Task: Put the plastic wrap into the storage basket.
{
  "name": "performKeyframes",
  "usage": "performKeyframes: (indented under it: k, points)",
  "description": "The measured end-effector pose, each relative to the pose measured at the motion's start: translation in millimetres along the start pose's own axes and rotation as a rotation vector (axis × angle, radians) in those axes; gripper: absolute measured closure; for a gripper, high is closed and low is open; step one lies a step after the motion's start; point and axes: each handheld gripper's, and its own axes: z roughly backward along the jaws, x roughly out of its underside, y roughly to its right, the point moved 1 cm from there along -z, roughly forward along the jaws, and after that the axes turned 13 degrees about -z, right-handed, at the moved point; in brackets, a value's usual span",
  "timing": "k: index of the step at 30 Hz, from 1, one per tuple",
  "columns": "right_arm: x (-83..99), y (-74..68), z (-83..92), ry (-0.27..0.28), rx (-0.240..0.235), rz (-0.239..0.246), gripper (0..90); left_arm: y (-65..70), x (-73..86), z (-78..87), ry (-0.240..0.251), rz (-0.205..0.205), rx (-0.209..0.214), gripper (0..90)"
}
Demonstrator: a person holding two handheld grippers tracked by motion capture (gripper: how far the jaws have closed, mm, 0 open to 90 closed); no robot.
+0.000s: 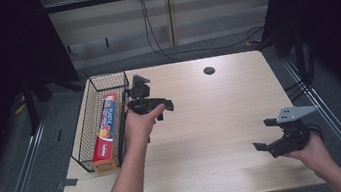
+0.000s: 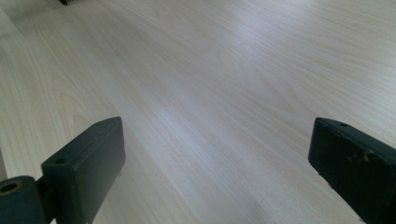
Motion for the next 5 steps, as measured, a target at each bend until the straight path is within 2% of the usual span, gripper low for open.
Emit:
performKeyframes:
  k: [5]
  points:
    - [0.4,0.3,-0.1,0.002,0.004,0.005,3.8,5.0,1.6,-3.3,0.008,-0.019,0.009,12.5]
